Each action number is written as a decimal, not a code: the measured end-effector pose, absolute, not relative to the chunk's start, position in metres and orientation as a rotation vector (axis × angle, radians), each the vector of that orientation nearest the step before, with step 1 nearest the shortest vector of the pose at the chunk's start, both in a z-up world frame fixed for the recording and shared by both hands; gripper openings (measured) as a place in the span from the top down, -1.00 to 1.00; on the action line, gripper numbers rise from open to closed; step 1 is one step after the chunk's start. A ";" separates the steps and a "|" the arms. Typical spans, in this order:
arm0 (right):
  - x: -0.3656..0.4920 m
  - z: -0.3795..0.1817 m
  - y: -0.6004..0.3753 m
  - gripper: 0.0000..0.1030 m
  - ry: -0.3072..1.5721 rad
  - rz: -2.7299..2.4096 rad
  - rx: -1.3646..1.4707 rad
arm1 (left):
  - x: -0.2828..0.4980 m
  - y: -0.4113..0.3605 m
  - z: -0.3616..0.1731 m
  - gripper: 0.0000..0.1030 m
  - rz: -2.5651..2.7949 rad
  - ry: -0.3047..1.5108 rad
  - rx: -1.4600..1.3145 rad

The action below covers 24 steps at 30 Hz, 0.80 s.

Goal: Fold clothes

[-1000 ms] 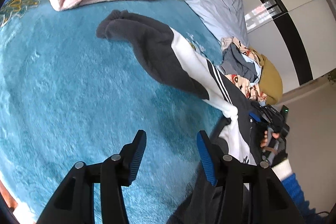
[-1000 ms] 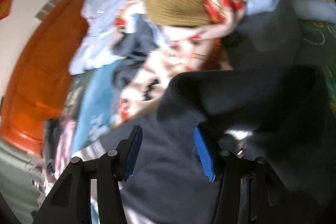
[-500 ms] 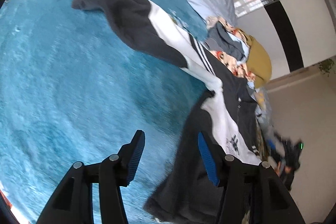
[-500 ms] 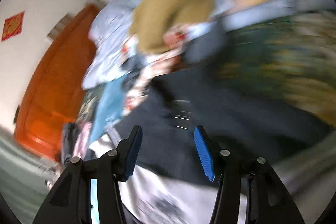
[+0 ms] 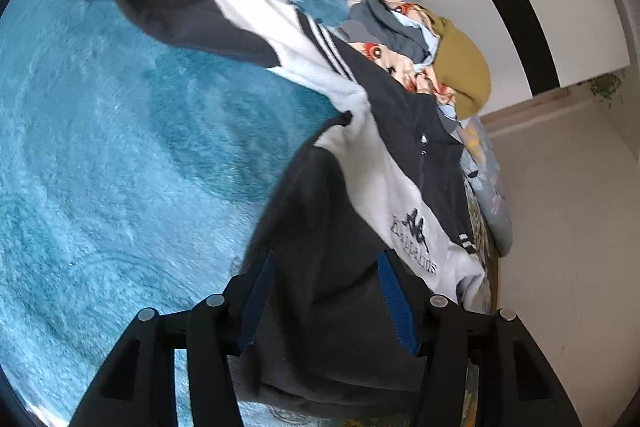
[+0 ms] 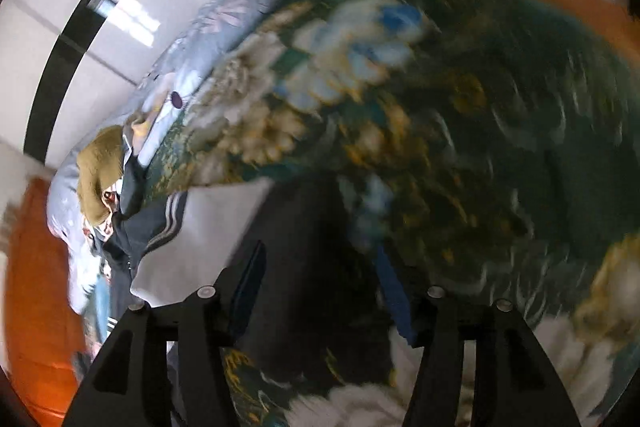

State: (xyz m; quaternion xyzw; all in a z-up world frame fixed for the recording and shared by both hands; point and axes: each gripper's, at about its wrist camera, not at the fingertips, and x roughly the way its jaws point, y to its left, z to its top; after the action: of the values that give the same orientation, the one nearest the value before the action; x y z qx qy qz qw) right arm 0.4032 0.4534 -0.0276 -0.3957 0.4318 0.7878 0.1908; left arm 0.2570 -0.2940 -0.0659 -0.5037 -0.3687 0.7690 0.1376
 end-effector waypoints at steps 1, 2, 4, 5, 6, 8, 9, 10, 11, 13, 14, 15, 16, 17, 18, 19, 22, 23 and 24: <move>0.406 -0.035 0.453 -0.14 1.255 2.205 -1.110 | 0.260 -0.295 -0.063 -0.13 2.231 -1.067 -1.450; 0.408 -0.043 0.453 -0.14 1.297 2.197 -1.109 | 0.263 -0.295 -0.059 -0.13 2.236 -1.068 -1.442; 0.404 -0.055 0.448 -0.16 1.366 2.188 -1.111 | 0.269 -0.298 -0.053 -0.14 2.250 -1.076 -1.423; 0.401 -0.058 0.444 -0.18 1.392 2.191 -1.108 | 0.271 -0.301 -0.052 -0.16 2.255 -1.085 -1.417; 0.397 -0.061 0.441 -0.23 1.412 2.197 -1.104 | 0.274 -0.303 -0.051 -0.16 2.260 -1.094 -1.411; 0.389 -0.063 0.434 -0.25 1.395 2.199 -1.101 | 0.279 -0.307 -0.048 -0.16 2.270 -1.107 -1.402; 0.388 -0.061 0.432 -0.18 1.380 2.199 -1.095 | 0.281 -0.308 -0.046 -0.17 2.274 -1.102 -1.399; 0.386 -0.059 0.430 -0.04 1.370 2.200 -1.087 | 0.283 -0.308 -0.045 -0.17 2.277 -1.095 -1.397; 0.383 -0.056 0.429 0.38 1.351 2.201 -1.087 | 0.285 -0.308 -0.043 -0.17 2.281 -1.087 -1.395; 0.378 -0.044 0.427 0.48 1.274 2.207 -1.086 | 0.288 -0.310 -0.041 -0.17 2.287 -1.087 -1.388; 0.377 -0.035 0.427 0.54 1.211 2.218 -1.073 | 0.289 -0.311 -0.040 -0.17 2.290 -1.087 -1.384; 0.377 -0.025 0.428 0.55 1.137 2.236 -1.050 | 0.291 -0.312 -0.039 -0.17 2.293 -1.086 -1.381; 0.376 -0.012 0.427 0.55 1.026 2.261 -1.020 | 0.292 -0.313 -0.039 -0.17 2.296 -1.090 -1.381; 0.376 0.003 0.426 0.55 0.898 2.283 -0.989 | 0.293 -0.314 -0.039 -0.17 2.299 -1.094 -1.381; 0.372 0.014 0.425 0.55 0.793 2.299 -0.979 | 0.293 -0.315 -0.040 -0.17 2.299 -1.101 -1.382; 0.367 0.020 0.424 0.55 0.715 2.309 -0.995 | 0.294 -0.315 -0.042 -0.17 2.297 -1.109 -1.383; 0.357 0.010 0.429 0.41 0.626 2.287 -1.075 | 0.295 -0.314 -0.045 -0.17 2.287 -1.111 -1.391; 0.357 0.005 0.433 0.38 0.646 2.275 -1.079 | 0.296 -0.314 -0.045 -0.17 2.286 -1.106 -1.394; 0.363 0.001 0.439 0.38 0.700 2.252 -1.061 | 0.296 -0.314 -0.045 -0.17 2.288 -1.106 -1.396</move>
State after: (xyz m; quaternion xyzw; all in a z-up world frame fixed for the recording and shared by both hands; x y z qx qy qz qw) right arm 0.3627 0.4388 0.0015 -0.3944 0.2602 0.8376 0.2742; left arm 0.2964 -0.3140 -0.0453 -0.4780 -0.3786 0.7833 0.1209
